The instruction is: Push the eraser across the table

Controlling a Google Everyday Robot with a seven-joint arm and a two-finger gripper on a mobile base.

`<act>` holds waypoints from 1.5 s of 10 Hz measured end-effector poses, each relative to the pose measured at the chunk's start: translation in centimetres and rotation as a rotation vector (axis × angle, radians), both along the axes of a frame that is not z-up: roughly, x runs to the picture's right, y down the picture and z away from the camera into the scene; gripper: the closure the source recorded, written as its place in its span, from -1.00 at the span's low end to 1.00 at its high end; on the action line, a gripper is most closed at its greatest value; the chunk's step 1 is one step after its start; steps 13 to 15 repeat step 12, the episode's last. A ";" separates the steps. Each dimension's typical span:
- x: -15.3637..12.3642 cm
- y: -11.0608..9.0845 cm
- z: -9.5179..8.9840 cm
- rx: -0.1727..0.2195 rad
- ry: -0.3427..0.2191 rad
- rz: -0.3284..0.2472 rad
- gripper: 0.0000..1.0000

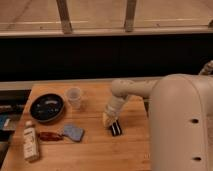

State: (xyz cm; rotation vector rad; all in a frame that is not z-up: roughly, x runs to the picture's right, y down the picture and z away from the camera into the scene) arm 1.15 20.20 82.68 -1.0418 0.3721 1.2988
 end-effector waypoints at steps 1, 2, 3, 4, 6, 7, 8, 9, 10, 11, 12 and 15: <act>1.0 -0.4 0.0 0.012 0.027 0.010 1.00; 1.8 -0.5 -0.1 0.017 0.044 0.021 1.00; 3.2 -0.5 -0.2 0.022 0.068 0.039 1.00; 4.0 -0.5 -0.4 0.026 0.084 0.053 1.00; 5.6 -0.6 -1.1 0.034 0.119 0.073 1.00; 6.7 -0.7 -1.7 0.049 0.137 0.091 1.00; 7.4 -1.0 -2.2 0.074 0.143 0.114 1.00; 7.6 -1.3 -2.8 0.096 0.135 0.123 1.00; 7.5 -2.1 -4.2 0.139 0.125 0.119 1.00; 6.9 -3.0 -5.5 0.182 0.108 0.114 1.00; 6.8 -3.2 -5.8 0.192 0.105 0.109 1.00; 6.8 -3.2 -5.8 0.192 0.105 0.109 1.00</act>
